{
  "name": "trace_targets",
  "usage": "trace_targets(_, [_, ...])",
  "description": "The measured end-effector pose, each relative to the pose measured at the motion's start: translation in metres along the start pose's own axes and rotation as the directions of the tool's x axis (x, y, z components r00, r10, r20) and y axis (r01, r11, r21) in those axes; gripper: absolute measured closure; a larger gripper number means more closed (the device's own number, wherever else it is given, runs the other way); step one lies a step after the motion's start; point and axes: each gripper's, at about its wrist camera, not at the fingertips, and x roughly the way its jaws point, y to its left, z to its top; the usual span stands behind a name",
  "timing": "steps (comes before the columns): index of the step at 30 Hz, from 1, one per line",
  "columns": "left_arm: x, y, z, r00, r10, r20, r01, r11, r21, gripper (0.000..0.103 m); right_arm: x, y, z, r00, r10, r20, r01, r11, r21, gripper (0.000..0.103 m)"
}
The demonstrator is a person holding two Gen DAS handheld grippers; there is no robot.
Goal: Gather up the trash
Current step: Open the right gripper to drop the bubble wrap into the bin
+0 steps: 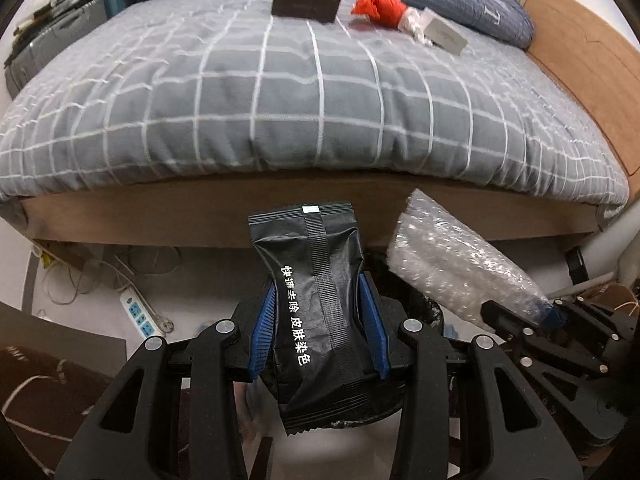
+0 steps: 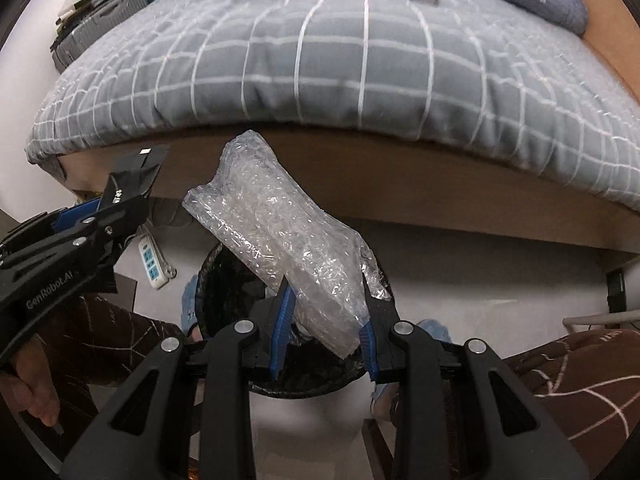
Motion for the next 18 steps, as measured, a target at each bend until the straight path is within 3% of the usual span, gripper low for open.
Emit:
trace_targets(11, [0.031, 0.037, -0.018, 0.998, 0.026, -0.063, -0.03, 0.998, -0.059, 0.064, 0.047, 0.026, -0.001, 0.995, 0.009, -0.096, -0.017, 0.997, -0.075, 0.07])
trace_targets(16, [0.035, 0.046, -0.02, 0.997, 0.025, -0.072, -0.031, 0.996, -0.083, 0.064, 0.048, 0.028, -0.001, 0.996, 0.011, -0.084, -0.018, 0.997, -0.081, 0.054])
trace_targets(18, [0.036, 0.043, -0.018, 0.997, 0.018, -0.075, -0.024, 0.996, -0.082, 0.064, 0.045, 0.024, 0.001, 0.998, 0.013, -0.064, -0.018, 0.997, -0.08, 0.04])
